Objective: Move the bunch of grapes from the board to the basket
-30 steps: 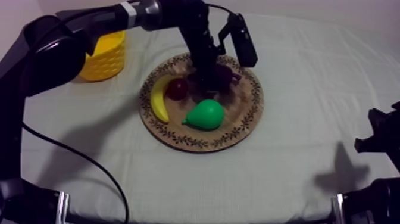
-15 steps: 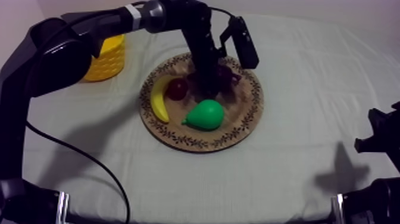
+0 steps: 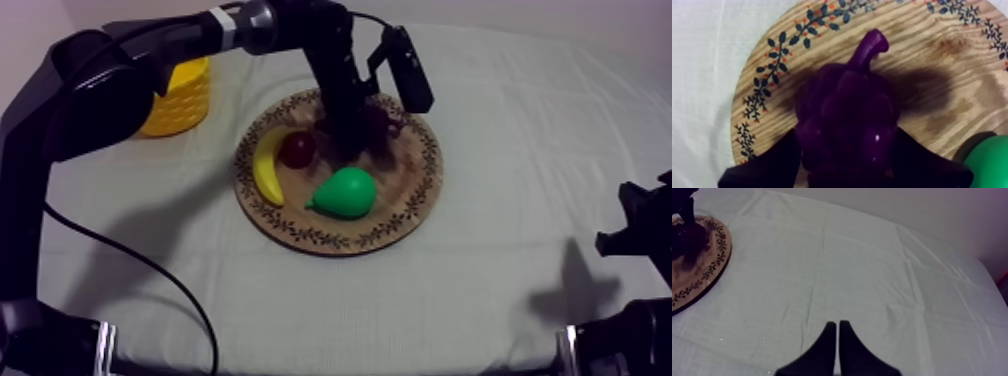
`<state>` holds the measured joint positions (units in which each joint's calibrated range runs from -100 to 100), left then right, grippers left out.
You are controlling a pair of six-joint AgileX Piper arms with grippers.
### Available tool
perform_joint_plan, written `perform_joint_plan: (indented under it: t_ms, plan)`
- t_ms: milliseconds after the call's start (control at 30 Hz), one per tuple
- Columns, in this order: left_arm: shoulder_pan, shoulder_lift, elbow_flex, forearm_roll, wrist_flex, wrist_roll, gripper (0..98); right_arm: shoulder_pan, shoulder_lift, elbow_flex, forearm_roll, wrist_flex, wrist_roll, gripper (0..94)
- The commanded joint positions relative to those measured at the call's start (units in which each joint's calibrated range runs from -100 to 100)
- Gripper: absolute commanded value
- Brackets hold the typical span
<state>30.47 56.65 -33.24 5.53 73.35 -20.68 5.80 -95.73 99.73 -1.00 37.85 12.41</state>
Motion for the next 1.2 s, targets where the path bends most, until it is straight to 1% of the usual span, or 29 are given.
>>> perform_joint_plan:
  t_ms: [0, 200, 433, 600, 700, 833, 967, 1167]
  plan:
    - [-0.1, -0.1, 0.1, 0.03, 0.0, 0.0, 52.0, 0.0, 0.0, 0.0, 0.0, 0.0, 0.0, 0.2]
    - [-0.2, -0.9, 1.3, 0.10, -0.9, 0.1, 49.9, 0.0, 0.0, 0.0, 0.0, 0.0, 0.0, 0.2]
    - [-0.3, -4.3, 5.7, 0.03, -4.4, 0.3, 48.8, 0.0, 0.0, 0.0, 0.0, 0.0, 0.0, 0.2]
    - [0.0, -7.9, 8.8, -0.49, -6.3, 1.4, 47.7, 0.0, 0.0, 0.0, 0.0, 0.0, 0.0, 0.2]
    - [0.0, -10.8, 11.9, -0.62, -8.6, 2.2, 47.3, 0.0, 0.0, 0.0, 0.0, 0.0, 0.0, 0.2]
    - [0.3, -15.4, 17.4, -1.22, -13.4, 3.7, 47.7, 0.0, 0.0, 0.0, 0.0, 0.0, 0.0, 0.2]
    - [0.7, -20.5, 22.7, -2.11, -17.3, 6.2, 49.6, 0.0, 0.0, 0.0, 0.0, 0.0, 0.0, 0.2]
    - [1.3, -28.0, 29.1, -2.48, -20.2, 10.6, 49.8, 0.0, 0.0, 0.0, 0.0, 0.0, 0.0, 0.2]
